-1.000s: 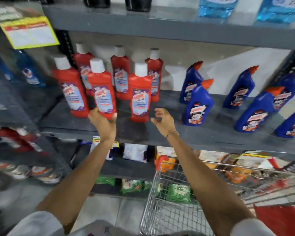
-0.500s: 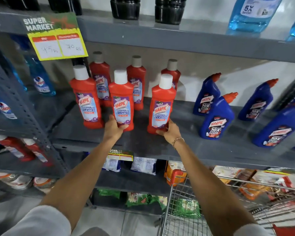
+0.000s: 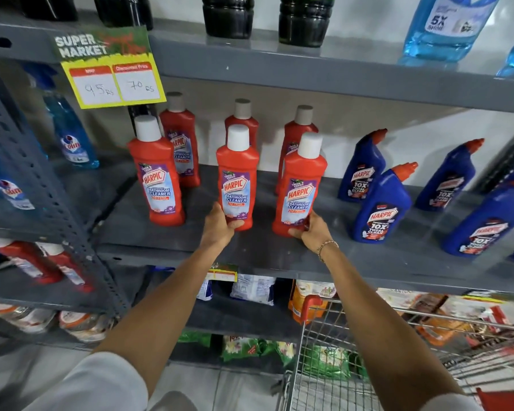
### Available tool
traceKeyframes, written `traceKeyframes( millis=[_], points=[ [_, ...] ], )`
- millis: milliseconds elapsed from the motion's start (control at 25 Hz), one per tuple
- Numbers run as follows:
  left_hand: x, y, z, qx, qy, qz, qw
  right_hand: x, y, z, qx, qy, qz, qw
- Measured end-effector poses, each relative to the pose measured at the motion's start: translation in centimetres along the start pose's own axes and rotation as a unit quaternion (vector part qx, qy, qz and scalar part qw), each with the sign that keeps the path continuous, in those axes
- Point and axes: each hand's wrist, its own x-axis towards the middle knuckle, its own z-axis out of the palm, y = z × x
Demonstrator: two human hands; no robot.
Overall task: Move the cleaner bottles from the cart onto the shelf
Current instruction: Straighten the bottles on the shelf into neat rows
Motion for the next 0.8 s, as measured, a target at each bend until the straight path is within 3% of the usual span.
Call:
traceKeyframes(
  millis=[320,440,520,600,680,800],
  points=[
    [-0.3,-0.3,0.3,-0.009,-0.016,-0.013,1.000,0.0,0.1,-0.1,0.006,-0.027,0.020,0.999],
    [-2.7,-0.8,1.1,-0.014,0.092,-0.023,0.995,-1.5,0.2,-0.6,0.039,-0.042,0.016,0.998],
    [-5.5,-0.3,2.9,-0.014,0.152,0.052,0.987,-3.1,0.7,-1.2,0.043,0.012,0.013,0.999],
    [-7.9,1.0,6.1,0.024,0.117,0.152,0.981,-4.9,2.1,-2.1,0.003,0.087,-0.002,0.996],
    [-9.6,2.2,9.9,0.098,0.024,0.234,0.967,-6.8,3.7,-3.8,-0.019,0.152,-0.029,0.988],
    [-11.0,2.6,13.8,0.219,-0.069,0.278,0.933,-8.2,5.9,-8.2,-0.007,0.264,-0.047,0.963]
  ],
)
